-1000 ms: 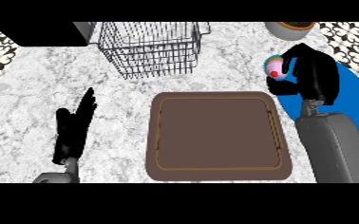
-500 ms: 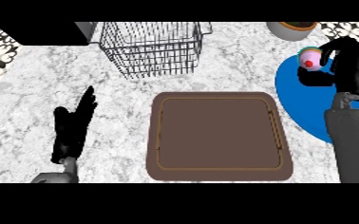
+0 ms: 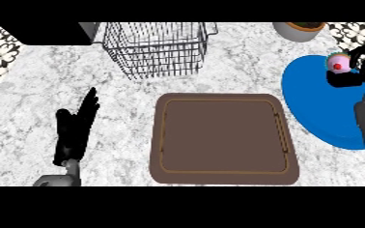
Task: Pick the cupcake from the tray and place it in the plate
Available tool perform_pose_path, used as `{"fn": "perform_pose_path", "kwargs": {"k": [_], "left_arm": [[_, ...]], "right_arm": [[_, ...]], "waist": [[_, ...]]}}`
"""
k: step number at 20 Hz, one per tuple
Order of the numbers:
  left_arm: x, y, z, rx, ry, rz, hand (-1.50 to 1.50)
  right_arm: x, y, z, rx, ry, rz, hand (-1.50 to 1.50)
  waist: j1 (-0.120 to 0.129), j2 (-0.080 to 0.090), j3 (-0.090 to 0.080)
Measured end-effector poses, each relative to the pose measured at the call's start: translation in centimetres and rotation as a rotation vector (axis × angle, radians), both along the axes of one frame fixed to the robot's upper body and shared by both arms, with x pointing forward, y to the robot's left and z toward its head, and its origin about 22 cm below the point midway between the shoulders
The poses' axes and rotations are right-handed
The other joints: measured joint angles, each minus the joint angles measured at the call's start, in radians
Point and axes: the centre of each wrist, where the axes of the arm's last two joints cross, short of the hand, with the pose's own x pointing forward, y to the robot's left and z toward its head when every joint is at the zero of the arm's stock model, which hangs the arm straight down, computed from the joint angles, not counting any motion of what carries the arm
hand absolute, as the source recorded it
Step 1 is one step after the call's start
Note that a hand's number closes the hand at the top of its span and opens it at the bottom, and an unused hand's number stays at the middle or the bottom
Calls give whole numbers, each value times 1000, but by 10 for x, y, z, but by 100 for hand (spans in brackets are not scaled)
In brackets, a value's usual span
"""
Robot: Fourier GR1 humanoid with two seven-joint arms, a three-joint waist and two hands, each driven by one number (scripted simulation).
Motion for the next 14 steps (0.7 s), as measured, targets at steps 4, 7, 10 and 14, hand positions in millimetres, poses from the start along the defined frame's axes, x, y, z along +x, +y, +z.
{"fn": "perform_pose_path", "kwargs": {"k": [4, 7, 10, 14], "left_arm": [[5, -1, 2, 2, -3, -4, 0], [5, -2, -1, -2, -3, -3, 0], [5, -5, -1, -7, 0, -4, 0], [1, -6, 1, -2, -3, -12, 0]], "right_arm": [[1, -26, -18, 48, 97, 0, 150], [2, -35, -28, 95, 171, 25, 150], [-3, -46, -42, 153, 284, 44, -150], [-10, -60, -54, 203, 373, 88, -150]], "waist": [[4, 2, 0], [4, 2, 0], [7, 3, 1], [7, 2, 1]]}}
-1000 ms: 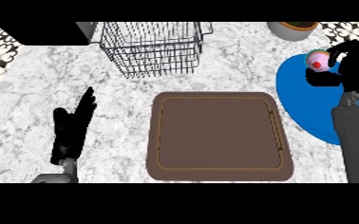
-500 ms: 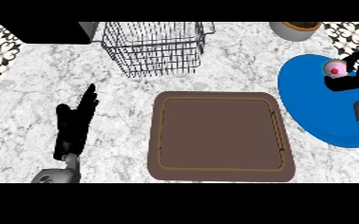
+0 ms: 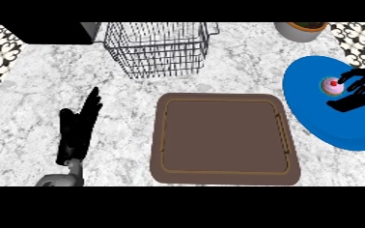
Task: Pick the cupcake from the tray and place it in the plate
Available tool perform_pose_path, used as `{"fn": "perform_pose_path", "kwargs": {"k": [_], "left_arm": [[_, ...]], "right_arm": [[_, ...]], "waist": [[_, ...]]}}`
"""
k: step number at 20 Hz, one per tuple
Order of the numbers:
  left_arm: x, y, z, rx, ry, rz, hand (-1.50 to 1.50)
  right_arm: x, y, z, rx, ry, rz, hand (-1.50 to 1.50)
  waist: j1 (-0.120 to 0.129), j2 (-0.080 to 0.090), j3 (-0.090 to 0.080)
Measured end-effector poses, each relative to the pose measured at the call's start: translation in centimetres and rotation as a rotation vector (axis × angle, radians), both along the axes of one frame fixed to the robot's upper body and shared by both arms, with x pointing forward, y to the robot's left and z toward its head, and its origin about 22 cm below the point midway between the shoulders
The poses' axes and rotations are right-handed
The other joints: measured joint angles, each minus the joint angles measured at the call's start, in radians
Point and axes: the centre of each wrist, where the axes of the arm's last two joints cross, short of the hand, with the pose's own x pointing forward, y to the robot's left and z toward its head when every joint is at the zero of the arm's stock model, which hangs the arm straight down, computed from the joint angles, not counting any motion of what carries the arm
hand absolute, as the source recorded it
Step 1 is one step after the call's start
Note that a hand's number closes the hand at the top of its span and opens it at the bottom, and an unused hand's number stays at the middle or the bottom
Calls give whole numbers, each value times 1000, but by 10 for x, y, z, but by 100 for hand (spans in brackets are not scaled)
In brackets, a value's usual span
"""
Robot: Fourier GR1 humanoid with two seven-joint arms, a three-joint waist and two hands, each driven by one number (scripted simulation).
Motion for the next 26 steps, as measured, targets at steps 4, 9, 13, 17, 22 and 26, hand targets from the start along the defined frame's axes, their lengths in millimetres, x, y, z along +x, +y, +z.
{"fn": "perform_pose_path", "kwargs": {"k": [4, 9, 13, 17, 22, 26], "left_arm": [[-1, 2, 2, 5, 6, 5, 0], [-2, 1, -1, 4, 9, 17, 0], [-2, 6, -3, 7, 9, 25, 0], [-4, 2, -3, 5, 4, 24, 0], [-6, 0, -3, 5, 4, 14, 0], [-1, 3, -7, 5, 10, 12, 0]], "right_arm": [[-4, -14, 4, 64, -41, 81, -150], [-2, -13, 8, 246, -300, 132, -150], [-11, -29, 12, 428, -496, 97, -150], [-32, -55, 8, 551, -584, 79, -150], [-49, -64, -9, 629, -622, 96, -150], [-58, -67, -20, 660, -644, 126, -150]], "waist": [[-2, -1, 0], [-16, -5, 1], [-23, -6, 0], [-18, -5, 0], [-11, -3, 0], [-9, -2, 0]]}}
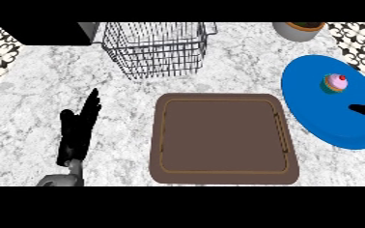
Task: Pick the cupcake from the tray and place it in the plate
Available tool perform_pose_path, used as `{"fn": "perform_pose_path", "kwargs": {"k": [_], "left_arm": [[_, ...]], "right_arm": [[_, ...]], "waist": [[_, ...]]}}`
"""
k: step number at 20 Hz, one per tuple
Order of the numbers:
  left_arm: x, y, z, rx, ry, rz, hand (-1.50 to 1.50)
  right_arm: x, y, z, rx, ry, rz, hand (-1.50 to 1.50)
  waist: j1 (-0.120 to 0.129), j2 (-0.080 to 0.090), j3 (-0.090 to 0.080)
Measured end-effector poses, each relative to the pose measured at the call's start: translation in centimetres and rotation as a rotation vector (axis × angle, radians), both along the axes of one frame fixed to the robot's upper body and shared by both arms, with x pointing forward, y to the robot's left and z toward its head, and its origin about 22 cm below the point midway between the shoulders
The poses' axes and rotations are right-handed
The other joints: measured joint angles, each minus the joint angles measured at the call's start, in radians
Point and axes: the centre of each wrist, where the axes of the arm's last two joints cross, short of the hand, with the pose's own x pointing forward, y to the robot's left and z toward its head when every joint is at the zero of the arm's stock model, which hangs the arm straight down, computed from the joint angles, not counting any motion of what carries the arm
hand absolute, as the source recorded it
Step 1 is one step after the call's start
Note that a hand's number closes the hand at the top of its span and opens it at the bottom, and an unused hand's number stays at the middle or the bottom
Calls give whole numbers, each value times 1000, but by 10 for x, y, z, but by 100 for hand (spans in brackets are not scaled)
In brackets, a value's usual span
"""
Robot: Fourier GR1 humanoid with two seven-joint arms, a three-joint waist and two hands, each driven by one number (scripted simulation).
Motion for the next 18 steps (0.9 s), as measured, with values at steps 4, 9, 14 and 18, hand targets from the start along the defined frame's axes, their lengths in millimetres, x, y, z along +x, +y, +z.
{"fn": "perform_pose_path", "kwargs": {"k": [4, 9, 14, 18], "left_arm": [[3, -4, 1, 1, -7, -1, 0], [1, 0, 3, -2, -8, 1, 0], [0, 1, 8, 2, -11, -2, 0], [-2, 5, 1, 1, -7, -1, 0]], "right_arm": [[-7, -1, -10, -7, -17, 19, -150], [-3, 10, -18, -35, -1, -11, -150], [-3, 10, -21, -70, 38, -55, -150], [-9, 12, -30, -81, 51, -73, -150]], "waist": [[2, 0, 0], [2, 0, 0], [4, 0, 0], [2, 0, 0]]}}
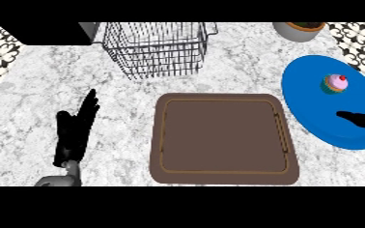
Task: Pick the cupcake from the tray and place it in the plate
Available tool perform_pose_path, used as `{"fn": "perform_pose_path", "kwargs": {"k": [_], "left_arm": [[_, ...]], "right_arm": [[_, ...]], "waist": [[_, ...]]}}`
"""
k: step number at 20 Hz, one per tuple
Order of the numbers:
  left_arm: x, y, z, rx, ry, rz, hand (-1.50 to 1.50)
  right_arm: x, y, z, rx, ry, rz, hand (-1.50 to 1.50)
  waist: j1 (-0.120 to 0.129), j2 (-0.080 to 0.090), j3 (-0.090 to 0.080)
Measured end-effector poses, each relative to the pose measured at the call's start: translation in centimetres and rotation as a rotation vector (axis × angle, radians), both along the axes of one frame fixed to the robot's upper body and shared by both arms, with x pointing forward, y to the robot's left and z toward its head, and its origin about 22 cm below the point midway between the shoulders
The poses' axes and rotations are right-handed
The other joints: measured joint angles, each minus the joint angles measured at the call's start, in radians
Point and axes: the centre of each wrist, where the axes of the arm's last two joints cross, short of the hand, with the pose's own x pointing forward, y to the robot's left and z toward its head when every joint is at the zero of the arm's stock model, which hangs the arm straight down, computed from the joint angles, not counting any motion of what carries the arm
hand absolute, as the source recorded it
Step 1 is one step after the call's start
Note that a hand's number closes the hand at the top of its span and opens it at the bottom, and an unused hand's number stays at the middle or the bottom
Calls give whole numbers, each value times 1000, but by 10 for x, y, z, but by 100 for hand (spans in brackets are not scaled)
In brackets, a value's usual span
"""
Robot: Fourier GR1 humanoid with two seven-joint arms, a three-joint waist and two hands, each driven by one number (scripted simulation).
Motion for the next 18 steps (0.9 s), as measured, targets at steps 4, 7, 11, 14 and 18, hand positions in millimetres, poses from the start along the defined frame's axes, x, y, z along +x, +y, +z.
{"fn": "perform_pose_path", "kwargs": {"k": [4, 7, 11, 14, 18], "left_arm": [[2, -5, 3, -2, -1, -2, 0], [2, -3, 3, 0, 4, -9, 0], [6, -7, 3, -1, 0, -6, 0], [6, -6, 2, 0, -7, -7, 0], [8, -8, 5, -4, -4, -10, 0]], "right_arm": [[-7, -9, 1, -28, 16, -34, -150], [-9, -16, 7, -36, 28, -60, -150], [-22, -25, 3, -44, 45, -74, -150], [-32, -33, 2, -53, 50, -97, -150], [-44, -44, 5, -63, 47, -129, -150]], "waist": [[2, 1, 1], [5, 2, 1], [6, 3, 1], [8, 4, 2], [10, 5, 3]]}}
